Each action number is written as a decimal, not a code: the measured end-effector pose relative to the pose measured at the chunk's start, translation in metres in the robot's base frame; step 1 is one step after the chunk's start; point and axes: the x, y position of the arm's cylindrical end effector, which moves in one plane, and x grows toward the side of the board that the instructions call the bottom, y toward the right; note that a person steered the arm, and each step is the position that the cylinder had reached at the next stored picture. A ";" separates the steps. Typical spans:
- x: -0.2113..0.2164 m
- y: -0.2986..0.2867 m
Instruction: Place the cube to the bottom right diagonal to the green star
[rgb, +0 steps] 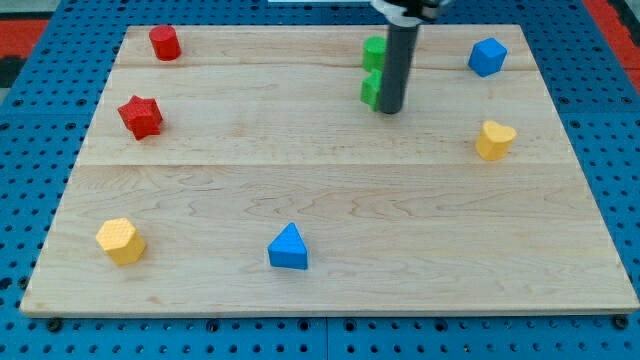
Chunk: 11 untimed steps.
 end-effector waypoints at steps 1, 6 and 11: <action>-0.001 -0.012; -0.048 0.227; -0.069 0.109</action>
